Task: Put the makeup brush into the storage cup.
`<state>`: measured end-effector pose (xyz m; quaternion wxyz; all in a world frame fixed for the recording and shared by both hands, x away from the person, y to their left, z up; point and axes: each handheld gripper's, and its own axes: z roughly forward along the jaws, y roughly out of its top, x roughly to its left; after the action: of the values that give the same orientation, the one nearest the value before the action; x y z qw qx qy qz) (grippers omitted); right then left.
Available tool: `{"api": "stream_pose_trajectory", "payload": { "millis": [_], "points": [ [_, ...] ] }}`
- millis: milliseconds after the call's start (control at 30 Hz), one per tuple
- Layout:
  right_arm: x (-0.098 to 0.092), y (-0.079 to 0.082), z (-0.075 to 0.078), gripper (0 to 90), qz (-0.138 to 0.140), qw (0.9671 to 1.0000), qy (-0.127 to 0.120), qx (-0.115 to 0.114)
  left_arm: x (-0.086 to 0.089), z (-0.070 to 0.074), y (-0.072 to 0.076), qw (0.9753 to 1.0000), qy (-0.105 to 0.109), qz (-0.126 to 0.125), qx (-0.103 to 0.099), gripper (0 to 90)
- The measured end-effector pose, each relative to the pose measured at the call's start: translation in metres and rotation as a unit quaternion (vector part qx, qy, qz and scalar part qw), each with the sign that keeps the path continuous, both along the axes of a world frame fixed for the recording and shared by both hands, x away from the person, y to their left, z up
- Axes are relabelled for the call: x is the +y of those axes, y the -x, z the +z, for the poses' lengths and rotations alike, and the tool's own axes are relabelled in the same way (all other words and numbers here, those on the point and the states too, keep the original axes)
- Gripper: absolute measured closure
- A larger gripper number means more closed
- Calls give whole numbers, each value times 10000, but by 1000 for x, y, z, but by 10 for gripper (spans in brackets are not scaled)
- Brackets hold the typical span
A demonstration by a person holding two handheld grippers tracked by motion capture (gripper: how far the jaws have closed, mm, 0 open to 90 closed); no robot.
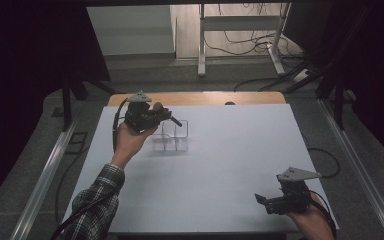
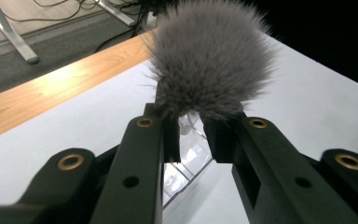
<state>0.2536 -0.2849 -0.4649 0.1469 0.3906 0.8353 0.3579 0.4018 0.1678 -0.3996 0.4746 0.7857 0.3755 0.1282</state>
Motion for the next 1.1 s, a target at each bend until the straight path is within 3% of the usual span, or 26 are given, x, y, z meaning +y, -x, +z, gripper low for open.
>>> {"api": "stream_pose_trajectory", "payload": {
  "millis": [1100],
  "points": [
    [0,1,0,0,28,10000,49,17,-25,-35,-13,9989,-412,-15,214,768]
  ]
}}
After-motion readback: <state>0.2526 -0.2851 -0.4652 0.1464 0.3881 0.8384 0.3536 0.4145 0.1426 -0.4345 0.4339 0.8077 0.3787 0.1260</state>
